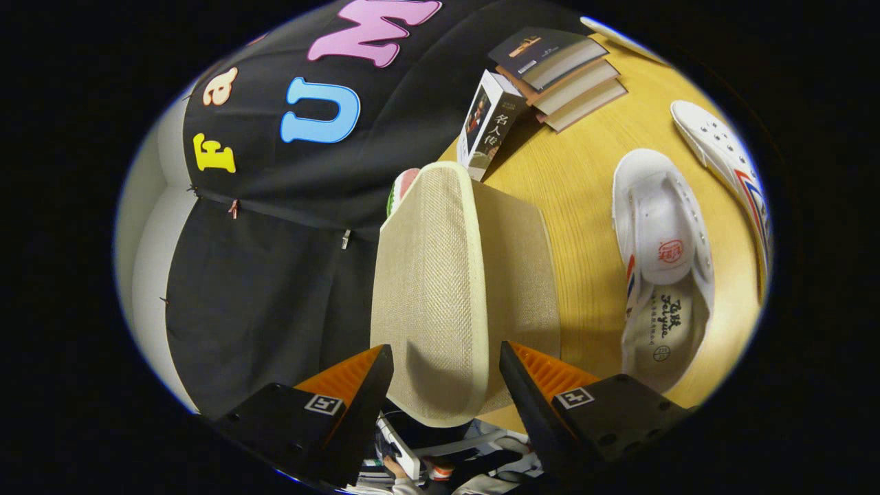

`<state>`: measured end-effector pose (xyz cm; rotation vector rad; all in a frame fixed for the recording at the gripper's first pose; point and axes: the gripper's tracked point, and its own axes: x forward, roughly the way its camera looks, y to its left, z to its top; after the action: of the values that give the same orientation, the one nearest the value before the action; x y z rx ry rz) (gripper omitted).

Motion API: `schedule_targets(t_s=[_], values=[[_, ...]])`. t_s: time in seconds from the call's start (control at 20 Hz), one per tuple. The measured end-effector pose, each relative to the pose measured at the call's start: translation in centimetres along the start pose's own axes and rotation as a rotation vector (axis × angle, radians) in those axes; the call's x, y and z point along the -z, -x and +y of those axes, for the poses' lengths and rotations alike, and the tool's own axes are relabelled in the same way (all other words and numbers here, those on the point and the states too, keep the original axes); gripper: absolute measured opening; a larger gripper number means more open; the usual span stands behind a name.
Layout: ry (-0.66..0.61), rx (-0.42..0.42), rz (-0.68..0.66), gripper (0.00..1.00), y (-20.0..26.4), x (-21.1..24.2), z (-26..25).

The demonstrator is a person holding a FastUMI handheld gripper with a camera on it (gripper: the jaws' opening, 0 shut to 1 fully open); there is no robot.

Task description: Open the storage box then place both shoes into the box .Put the left shoe in first, then the right shoe, with the right side of both shoes facing outward in a uniform manner.

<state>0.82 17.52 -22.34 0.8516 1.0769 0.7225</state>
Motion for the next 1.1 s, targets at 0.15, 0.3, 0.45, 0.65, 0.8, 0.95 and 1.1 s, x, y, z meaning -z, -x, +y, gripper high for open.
schedule_targets(t_s=[0.15,0.3,0.45,0.65,0.8,0.95,1.1], values=[[-0.06,-0.006,0.02,0.72,-0.5,-0.5,-0.2],[-0.083,-0.017,0.046,0.47,-0.2,-0.6,-0.2],[-0.121,-0.026,0.062,0.15,0.2,-0.8,0.4],[-0.068,-0.003,0.048,0.05,0.4,-1.1,0.9],[-0.075,-0.038,0.028,0.05,1.2,-1.4,3.6],[-0.027,-0.045,0.011,0.05,1.7,-1.4,6.9],[0.037,-0.074,-0.003,0.05,1.3,-0.7,11.6]])
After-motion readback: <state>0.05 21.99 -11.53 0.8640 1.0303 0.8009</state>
